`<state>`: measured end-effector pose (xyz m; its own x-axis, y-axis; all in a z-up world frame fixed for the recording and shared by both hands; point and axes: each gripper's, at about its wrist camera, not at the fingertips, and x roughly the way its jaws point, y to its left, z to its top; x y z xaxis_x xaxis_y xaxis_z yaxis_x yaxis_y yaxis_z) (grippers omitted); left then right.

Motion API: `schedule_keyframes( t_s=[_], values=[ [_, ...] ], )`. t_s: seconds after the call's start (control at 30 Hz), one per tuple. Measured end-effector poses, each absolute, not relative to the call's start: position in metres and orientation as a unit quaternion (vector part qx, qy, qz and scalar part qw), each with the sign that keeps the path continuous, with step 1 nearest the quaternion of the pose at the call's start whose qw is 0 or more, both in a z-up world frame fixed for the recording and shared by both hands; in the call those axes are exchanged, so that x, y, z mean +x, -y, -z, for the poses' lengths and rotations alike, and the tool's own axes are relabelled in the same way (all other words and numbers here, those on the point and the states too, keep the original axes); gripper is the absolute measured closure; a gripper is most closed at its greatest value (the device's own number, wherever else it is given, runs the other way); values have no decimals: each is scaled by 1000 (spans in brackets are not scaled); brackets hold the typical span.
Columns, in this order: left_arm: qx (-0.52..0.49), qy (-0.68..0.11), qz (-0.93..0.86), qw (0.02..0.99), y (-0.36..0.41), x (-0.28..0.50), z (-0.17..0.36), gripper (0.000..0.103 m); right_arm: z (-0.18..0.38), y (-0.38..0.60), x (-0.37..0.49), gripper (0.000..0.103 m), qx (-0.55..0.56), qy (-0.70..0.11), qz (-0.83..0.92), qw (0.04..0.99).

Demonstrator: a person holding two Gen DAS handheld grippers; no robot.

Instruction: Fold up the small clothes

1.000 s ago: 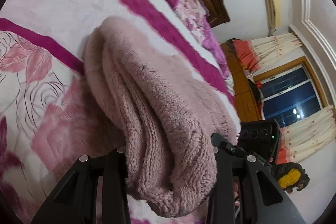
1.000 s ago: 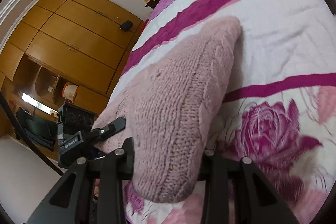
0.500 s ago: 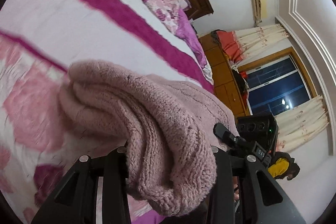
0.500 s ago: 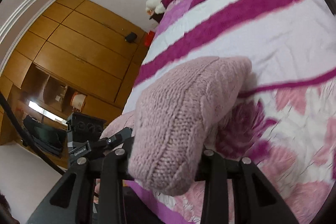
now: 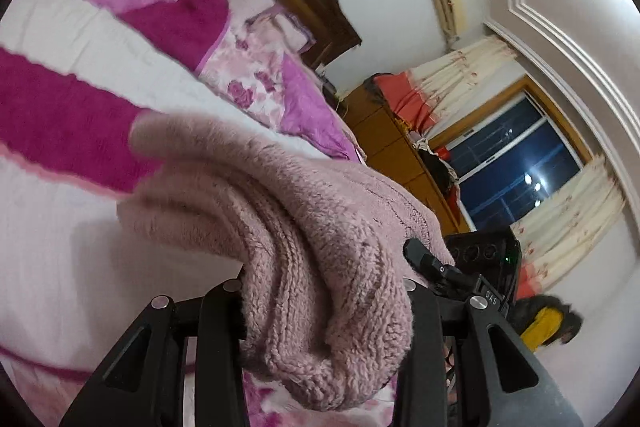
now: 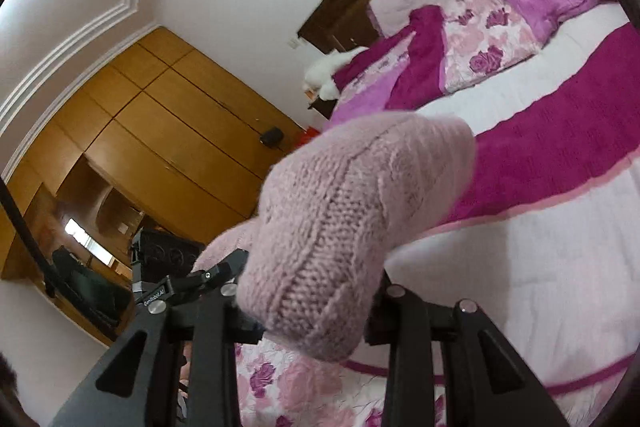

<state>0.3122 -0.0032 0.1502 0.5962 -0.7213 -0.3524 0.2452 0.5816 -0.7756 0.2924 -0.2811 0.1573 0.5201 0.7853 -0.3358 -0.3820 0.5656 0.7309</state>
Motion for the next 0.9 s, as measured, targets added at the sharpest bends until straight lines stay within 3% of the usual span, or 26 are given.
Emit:
schedule_keyframes(
  t_s=[0.3,0.6,0.9],
  values=[
    [-408,-461,228,754,10,280,24,93,11,293,252,70,334,-455,-287,774],
    [-393,-463,227,761,19,242,-1,93,9,297,212,72,359,-426,-297,776],
    [-401,-466,220,757,19,199,-2,93,4,292,175,72,345,-451,-297,767]
  ],
)
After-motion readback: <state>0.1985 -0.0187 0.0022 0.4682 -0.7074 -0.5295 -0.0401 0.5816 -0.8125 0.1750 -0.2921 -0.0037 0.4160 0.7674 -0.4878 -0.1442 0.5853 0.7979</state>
